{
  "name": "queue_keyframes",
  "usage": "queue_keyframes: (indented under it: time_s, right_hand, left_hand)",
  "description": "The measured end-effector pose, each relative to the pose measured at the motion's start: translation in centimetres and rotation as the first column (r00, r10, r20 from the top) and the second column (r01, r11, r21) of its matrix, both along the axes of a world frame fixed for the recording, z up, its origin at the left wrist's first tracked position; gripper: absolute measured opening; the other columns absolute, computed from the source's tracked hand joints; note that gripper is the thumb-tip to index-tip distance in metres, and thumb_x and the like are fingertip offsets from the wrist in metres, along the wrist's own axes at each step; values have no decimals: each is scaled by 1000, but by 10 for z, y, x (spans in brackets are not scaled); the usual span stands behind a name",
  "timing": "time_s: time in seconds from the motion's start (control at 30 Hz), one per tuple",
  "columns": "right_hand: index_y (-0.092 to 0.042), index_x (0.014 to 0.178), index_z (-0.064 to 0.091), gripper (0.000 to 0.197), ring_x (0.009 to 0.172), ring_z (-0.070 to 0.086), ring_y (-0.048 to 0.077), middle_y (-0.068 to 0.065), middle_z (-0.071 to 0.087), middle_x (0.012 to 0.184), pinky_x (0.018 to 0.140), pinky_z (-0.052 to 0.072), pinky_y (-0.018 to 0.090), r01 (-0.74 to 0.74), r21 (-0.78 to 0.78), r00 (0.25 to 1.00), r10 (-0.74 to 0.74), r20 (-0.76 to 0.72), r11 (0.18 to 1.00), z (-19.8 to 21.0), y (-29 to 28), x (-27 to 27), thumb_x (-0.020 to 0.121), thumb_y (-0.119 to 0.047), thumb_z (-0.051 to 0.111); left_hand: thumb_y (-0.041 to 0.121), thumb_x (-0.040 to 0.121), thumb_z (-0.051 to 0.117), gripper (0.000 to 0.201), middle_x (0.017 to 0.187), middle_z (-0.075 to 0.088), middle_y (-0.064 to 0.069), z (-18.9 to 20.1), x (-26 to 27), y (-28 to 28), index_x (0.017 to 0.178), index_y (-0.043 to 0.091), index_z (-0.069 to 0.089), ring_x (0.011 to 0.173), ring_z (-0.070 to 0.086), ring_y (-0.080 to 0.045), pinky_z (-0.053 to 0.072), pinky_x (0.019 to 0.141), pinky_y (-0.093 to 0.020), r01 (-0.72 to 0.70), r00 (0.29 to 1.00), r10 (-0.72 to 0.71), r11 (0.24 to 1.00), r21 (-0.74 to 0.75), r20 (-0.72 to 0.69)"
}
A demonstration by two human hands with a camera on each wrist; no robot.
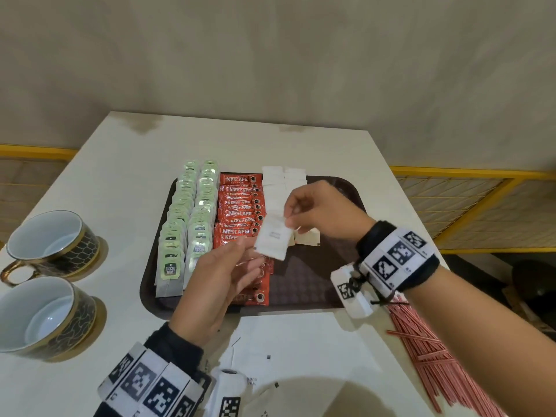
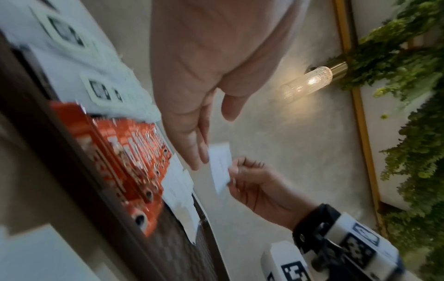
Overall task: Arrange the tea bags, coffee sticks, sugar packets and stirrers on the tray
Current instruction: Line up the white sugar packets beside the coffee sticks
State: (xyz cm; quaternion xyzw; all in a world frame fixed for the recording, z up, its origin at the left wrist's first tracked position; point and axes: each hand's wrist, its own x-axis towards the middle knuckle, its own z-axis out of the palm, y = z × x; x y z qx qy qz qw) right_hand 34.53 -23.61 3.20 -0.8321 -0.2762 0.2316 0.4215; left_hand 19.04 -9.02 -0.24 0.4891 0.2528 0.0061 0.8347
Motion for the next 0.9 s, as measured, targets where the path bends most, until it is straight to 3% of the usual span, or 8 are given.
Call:
queue_keyframes:
  time_s: [0.2, 0.43, 0.53, 0.67, 0.73, 0.8, 0.83, 0.9]
  right_hand:
    - [-7, 75, 67, 15, 62, 63, 12, -1, 61, 64, 68, 59, 27, -39, -326, 999, 40, -3, 945, -20, 4, 34, 81, 7, 70]
    - [0, 87, 69, 9, 69, 65, 20, 7, 63, 74, 68, 58, 28, -32, -492, 986, 108, 128, 870, -32, 30, 43, 83, 7, 67]
    - [-2, 86, 69, 9, 75, 68, 23, 9, 68, 82, 67, 59, 30, -33, -525, 976, 142, 168, 851, -35, 35, 41, 83, 6, 66]
    - [-4, 90, 67, 9, 77, 61, 18, 5, 63, 86, 57, 49, 17, 31, -489, 957, 116, 267, 872, -24, 30, 30, 83, -5, 73]
    - [-5, 94, 67, 15, 78, 58, 15, 5, 63, 92, 57, 43, 15, 62, -445, 938, 100, 333, 893, -12, 22, 15, 84, -14, 74]
    - [-9, 90, 67, 13, 76, 58, 14, 3, 65, 91, 60, 42, 16, 57, -389, 933, 90, 349, 920, -1, 11, -15, 84, -19, 74]
    - [-11, 87, 67, 12, 76, 60, 14, 1, 67, 89, 62, 44, 18, 28, -366, 937, 104, 335, 930, 3, 6, -34, 84, -21, 74]
    - [-15, 85, 68, 14, 77, 61, 12, -4, 67, 84, 67, 46, 21, -85, -350, 942, 189, 276, 933, 5, -4, -79, 83, -26, 75]
  left_hand:
    - [12, 94, 52, 22, 103, 73, -12, -1, -25, 19, 108, 4, 68, 97, 70, -22, 56, 83, -26, -85, 996, 86, 993, 82, -7]
    - [5, 94, 50, 18, 91, 75, -13, 0, -55, 33, 99, 3, 68, 82, 72, -17, 58, 75, -23, -194, 981, 194, 980, 54, 0]
    - [4, 95, 49, 18, 87, 74, -12, 4, -66, 36, 98, 3, 68, 78, 71, -16, 58, 73, -23, -216, 976, 216, 975, 52, -2]
    - [6, 93, 53, 18, 94, 74, -12, 1, -81, 44, 100, 5, 70, 89, 70, -20, 58, 77, -28, -193, 980, 197, 962, 196, 0]
    - [5, 92, 55, 17, 92, 74, -10, 1, -89, 48, 98, 6, 70, 89, 69, -19, 56, 75, -24, -152, 988, 156, 943, 297, 10]
    - [4, 92, 57, 16, 87, 75, -4, 2, -97, 53, 94, 11, 71, 85, 69, -14, 53, 68, -16, -64, 997, 73, 885, 461, 0]
    - [7, 91, 59, 16, 84, 74, 1, 1, -100, 56, 91, 17, 72, 82, 68, -10, 50, 66, -14, 4, 999, 18, 807, 590, -32]
    - [19, 89, 63, 11, 83, 72, 11, 1, -107, 60, 89, 29, 69, 82, 66, -5, 44, 65, -12, 208, 978, -102, 519, 829, -181]
